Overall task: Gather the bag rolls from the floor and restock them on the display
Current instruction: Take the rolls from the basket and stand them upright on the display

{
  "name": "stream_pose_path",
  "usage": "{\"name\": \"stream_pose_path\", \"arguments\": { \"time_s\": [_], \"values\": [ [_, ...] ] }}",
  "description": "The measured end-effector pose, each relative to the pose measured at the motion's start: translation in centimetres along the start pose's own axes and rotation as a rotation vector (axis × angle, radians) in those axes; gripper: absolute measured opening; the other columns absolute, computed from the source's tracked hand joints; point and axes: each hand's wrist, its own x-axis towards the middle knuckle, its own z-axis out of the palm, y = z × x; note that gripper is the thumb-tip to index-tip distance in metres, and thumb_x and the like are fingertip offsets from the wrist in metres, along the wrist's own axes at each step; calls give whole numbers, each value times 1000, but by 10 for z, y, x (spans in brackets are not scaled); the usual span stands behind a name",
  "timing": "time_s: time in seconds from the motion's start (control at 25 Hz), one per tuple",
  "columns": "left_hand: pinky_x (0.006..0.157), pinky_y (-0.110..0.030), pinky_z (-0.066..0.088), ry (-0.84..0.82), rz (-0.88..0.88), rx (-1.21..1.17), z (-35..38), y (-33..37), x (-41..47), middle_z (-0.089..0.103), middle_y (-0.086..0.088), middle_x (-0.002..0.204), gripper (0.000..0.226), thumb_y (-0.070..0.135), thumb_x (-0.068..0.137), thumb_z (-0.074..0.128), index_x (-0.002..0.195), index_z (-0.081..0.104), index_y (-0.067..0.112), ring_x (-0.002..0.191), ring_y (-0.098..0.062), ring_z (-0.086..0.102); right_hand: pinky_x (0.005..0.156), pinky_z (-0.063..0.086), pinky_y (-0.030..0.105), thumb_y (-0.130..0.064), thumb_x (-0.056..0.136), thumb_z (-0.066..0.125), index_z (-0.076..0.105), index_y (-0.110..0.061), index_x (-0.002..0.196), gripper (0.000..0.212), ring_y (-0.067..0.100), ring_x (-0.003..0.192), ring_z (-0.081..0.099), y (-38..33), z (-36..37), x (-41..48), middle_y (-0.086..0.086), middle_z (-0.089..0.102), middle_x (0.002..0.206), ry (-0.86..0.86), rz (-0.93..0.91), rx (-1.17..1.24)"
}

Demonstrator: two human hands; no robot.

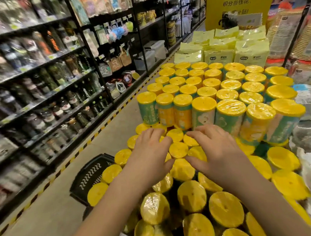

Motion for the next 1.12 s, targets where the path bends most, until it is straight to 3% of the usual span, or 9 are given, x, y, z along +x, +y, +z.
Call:
{"name": "stream_pose_path", "arguments": {
  "time_s": [0.12,0.32,0.68,0.88,1.12],
  "values": [
    [116,-40,23,-28,-129,-11,5,-45,-51,28,-2,157,56,55,94,55,142,44,27,145,-27,22,97,47,49,-51,78,67,61,-26,132,60,30,125,54,-50,21,11,6,59,131,-37,-77,84],
    [118,-45,28,4,-328,-113,4,-143,-151,33,-1,155,56,58,93,55,140,48,29,143,-25,25,104,45,46,-50,85,66,55,-26,140,61,28,129,50,-169,49,21,5,51,141,-148,-202,134],
    [117,-39,26,-38,-469,-112,-3,-348,-322,29,0,156,56,56,95,54,143,43,28,144,-22,21,109,38,38,-54,90,61,42,-33,147,64,21,134,43,-419,140,49,-2,43,147,-299,-310,28],
    [117,-40,28,-67,-397,-141,13,-405,-340,35,-1,152,55,53,93,57,141,46,28,141,-22,26,104,42,37,-57,87,63,46,-31,144,65,23,127,49,-475,176,64,-1,48,141,-369,-272,-14],
    [113,-41,34,-102,-314,-147,39,-455,-290,40,-1,146,52,52,90,61,134,51,27,137,-23,30,99,42,37,-58,86,61,47,-31,139,61,23,122,52,-484,222,116,-2,51,132,-409,-214,-63]
  ]
}}
